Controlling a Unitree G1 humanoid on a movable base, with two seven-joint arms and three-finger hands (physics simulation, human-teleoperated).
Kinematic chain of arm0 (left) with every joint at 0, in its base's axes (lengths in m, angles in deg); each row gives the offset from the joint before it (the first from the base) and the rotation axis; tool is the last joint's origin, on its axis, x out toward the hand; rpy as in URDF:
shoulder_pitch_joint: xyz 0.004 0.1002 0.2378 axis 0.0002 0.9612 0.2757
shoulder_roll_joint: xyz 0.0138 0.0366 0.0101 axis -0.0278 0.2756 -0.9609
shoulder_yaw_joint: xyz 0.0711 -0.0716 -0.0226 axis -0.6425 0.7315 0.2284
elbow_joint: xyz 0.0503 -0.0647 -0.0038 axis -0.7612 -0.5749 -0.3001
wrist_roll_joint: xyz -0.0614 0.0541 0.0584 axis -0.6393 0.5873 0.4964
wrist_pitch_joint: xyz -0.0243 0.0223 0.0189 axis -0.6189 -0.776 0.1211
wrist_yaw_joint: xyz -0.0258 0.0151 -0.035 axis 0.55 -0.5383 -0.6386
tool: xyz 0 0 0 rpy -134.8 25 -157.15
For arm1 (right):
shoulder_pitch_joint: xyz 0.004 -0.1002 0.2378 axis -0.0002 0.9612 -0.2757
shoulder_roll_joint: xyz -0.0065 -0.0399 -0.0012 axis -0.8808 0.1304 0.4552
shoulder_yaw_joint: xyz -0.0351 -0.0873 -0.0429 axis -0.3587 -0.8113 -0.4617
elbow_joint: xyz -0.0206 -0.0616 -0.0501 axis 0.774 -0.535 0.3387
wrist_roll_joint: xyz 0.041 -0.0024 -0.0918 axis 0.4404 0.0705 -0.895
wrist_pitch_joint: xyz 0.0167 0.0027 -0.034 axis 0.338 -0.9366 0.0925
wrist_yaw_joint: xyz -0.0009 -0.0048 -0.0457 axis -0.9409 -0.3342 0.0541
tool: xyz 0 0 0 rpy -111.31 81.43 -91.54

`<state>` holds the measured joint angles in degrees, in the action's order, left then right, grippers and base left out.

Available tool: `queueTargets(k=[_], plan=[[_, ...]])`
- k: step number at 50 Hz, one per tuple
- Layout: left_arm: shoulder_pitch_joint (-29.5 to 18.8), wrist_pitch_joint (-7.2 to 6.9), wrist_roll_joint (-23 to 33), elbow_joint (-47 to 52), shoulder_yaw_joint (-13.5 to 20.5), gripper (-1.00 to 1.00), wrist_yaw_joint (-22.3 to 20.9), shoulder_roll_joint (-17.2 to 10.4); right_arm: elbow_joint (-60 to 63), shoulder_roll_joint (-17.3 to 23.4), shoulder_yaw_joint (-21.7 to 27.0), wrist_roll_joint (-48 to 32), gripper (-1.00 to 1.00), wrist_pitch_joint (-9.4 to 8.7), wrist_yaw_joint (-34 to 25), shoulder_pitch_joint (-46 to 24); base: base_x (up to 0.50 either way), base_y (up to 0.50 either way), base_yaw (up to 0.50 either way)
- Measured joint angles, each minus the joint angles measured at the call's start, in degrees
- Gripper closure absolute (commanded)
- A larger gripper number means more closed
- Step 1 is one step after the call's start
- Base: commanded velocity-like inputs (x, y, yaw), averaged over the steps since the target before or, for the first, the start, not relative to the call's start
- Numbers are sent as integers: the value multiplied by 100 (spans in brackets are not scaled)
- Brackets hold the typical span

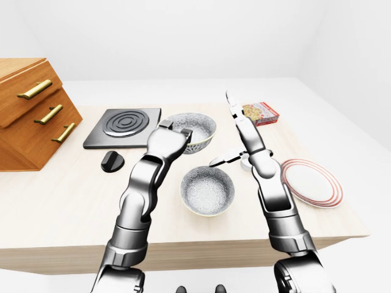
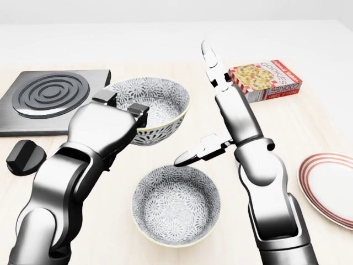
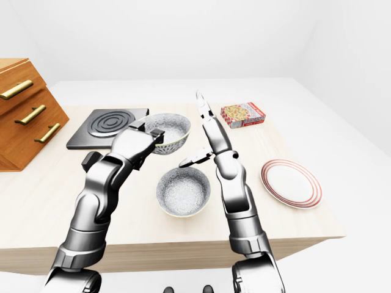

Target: Pick the akita bowl from table center and place it on the plate.

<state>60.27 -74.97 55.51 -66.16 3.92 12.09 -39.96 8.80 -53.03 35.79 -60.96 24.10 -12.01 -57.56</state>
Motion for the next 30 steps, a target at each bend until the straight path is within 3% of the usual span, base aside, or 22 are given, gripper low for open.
queueTargets(k=[11, 30], plan=[[107, 0, -15, 389, -28, 100, -246, 120, -337, 21, -5, -242, -100, 0, 6, -10, 0, 0, 0], [256, 0, 22, 513, -92, 100, -264, 215, -506, -86, -136, -599, -100, 0, -262, 146, 0, 0, 0]])
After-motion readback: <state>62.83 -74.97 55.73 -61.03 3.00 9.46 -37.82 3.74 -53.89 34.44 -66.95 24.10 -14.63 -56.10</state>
